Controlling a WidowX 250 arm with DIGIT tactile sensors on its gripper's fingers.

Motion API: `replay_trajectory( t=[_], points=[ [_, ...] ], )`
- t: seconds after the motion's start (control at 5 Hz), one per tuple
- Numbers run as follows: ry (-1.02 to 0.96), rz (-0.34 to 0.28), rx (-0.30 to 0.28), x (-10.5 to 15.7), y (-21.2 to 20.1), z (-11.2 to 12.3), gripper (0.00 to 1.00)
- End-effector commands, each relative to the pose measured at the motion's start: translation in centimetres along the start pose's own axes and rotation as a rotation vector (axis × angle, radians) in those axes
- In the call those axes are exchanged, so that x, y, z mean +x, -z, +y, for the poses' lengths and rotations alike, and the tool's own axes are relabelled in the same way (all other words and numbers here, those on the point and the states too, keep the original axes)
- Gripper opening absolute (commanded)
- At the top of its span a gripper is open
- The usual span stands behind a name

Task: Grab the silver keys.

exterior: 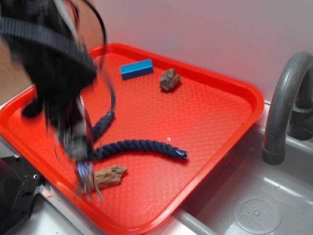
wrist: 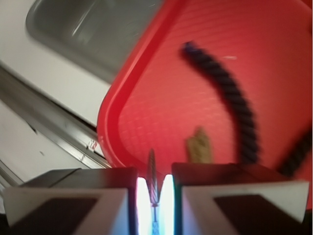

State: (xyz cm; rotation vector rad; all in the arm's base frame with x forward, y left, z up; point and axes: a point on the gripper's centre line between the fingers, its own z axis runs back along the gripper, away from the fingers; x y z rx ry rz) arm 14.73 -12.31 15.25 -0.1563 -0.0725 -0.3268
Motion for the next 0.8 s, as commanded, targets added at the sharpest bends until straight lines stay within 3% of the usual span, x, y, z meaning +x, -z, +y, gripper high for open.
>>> replay_trajectory(
  t=[0.0,0.2,0.6],
  points=[
    [-0.464,-0.173,0.028,4.3,-5.9,10.4,0.0],
    [-0.528,-0.209,0.056,5.3,-6.3,12.7,0.0],
    [-0.525,-0.214,0.081,6.6,-4.3,14.1,0.0]
  ],
)
